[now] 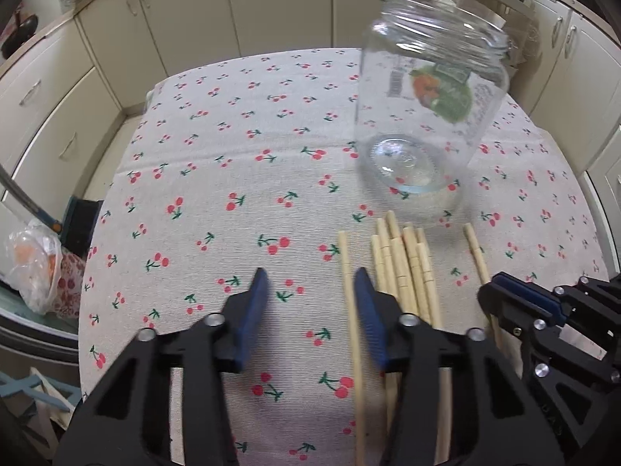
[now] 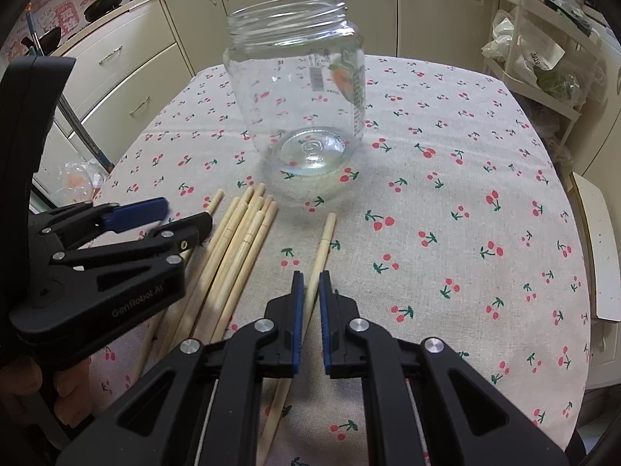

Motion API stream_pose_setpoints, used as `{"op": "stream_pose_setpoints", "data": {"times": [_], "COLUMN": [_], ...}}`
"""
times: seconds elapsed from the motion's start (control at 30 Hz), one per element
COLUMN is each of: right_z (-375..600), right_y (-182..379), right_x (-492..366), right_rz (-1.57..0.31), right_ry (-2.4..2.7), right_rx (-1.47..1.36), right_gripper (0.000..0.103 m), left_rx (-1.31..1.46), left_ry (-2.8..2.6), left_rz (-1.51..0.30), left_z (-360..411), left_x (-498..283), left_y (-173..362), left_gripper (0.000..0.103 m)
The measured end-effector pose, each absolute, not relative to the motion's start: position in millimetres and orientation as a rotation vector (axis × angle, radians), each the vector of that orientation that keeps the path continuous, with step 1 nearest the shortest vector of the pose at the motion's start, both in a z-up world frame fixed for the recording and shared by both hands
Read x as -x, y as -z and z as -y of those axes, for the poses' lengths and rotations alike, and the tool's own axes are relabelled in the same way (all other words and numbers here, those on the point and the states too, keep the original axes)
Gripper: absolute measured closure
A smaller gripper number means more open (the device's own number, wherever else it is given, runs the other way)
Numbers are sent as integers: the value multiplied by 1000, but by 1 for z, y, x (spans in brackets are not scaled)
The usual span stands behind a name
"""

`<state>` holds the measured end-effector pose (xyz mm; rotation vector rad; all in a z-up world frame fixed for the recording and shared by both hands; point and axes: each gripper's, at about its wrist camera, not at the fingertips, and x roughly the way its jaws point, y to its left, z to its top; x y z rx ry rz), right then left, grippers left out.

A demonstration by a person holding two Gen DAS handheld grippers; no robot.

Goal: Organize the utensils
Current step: 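Grasp one wooden stick with the right gripper while the left gripper grasps another, then lift the left gripper's stick and lower it into the glass jar while the right holds its stick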

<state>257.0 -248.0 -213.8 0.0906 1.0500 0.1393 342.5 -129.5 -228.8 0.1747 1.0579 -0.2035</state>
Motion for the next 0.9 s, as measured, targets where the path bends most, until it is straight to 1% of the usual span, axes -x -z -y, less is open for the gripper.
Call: {"op": "stream_pose_setpoints", "data": {"times": [0.1, 0.17, 0.23, 0.27, 0.3, 0.43, 0.57, 0.67, 0.9], "right_z": [247, 246, 244, 245, 246, 257, 259, 259, 260], "right_y": [214, 214, 215, 215, 216, 216, 216, 216, 217], "right_x": [-259, -259, -257, -256, -255, -256, -254, -253, -252], "right_rz": [-1056, -1049, -1032, -1028, -1026, -1037, -1034, -1034, -1027], "right_ry": [-133, -128, -126, -126, -123, -132, -129, -128, -133], "right_rx": [-87, -79, -69, -74, -81, -171, -185, -186, -194], "right_gripper": [94, 94, 94, 95, 96, 97, 97, 97, 97], "left_rx": [-180, -168, -174, -170, -162, -86, -22, 30, 152], "left_ry": [211, 228, 252, 272, 289, 334, 361, 380, 449], "left_rz": [-1060, -1061, -1053, -1055, -1066, -1104, -1067, -1009, -770], "left_z": [132, 134, 137, 139, 140, 132, 119, 110, 106], "left_x": [-345, -346, -345, -344, -345, -347, -341, -339, -347], "left_y": [229, 228, 229, 228, 228, 223, 204, 183, 112], "left_gripper": [64, 71, 89, 95, 98, 99, 99, 99, 99]}}
